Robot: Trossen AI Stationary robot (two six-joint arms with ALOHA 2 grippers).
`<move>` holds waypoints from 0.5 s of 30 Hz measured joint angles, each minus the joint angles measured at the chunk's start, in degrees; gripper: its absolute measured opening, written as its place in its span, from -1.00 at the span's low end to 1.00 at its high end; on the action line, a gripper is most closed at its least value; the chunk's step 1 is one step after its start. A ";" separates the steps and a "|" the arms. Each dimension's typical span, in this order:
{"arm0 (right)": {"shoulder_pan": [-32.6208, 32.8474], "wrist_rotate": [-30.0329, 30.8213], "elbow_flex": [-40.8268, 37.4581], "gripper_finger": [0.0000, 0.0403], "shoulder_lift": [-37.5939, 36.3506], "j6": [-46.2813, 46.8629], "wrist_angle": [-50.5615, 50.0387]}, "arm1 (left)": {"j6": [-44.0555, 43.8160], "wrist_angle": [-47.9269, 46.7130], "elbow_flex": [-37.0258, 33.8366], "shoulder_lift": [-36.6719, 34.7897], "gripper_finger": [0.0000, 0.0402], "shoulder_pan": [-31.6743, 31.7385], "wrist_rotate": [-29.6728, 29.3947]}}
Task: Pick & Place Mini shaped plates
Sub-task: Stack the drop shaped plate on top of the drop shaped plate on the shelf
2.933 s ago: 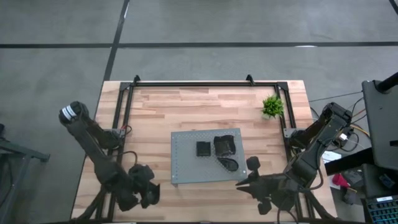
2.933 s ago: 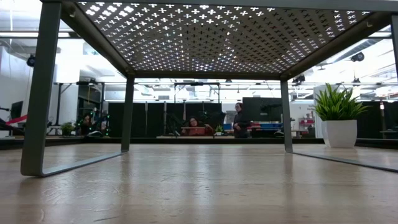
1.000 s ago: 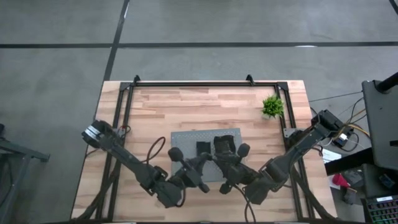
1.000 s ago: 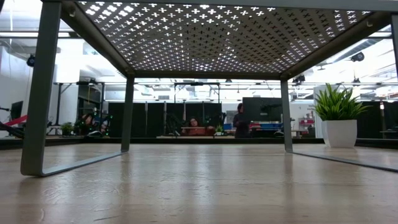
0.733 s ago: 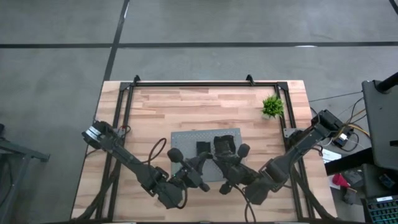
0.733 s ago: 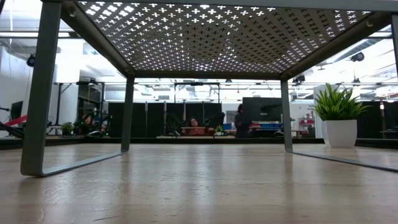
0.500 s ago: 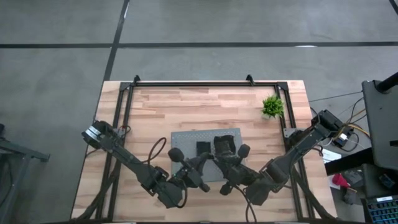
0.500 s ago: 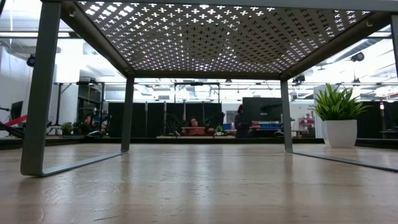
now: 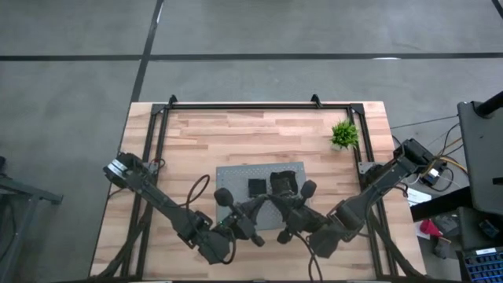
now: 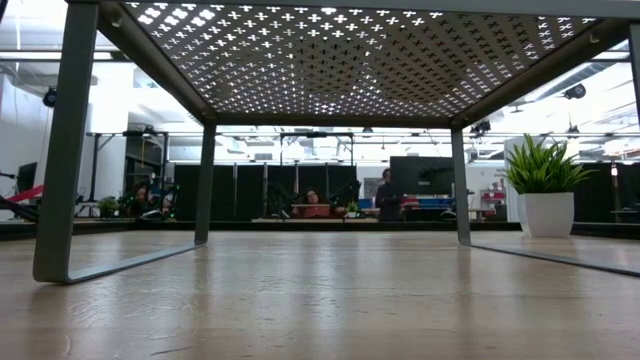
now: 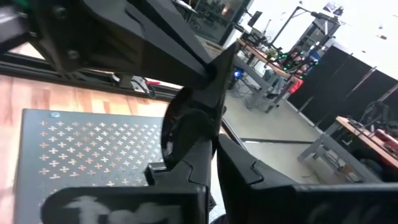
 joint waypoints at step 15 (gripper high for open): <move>0.19 -1.26 0.89 -0.96 -1.32 0.17 -4.06 | 0.41 -0.10 -0.01 -0.20 -0.63 -0.07 4.50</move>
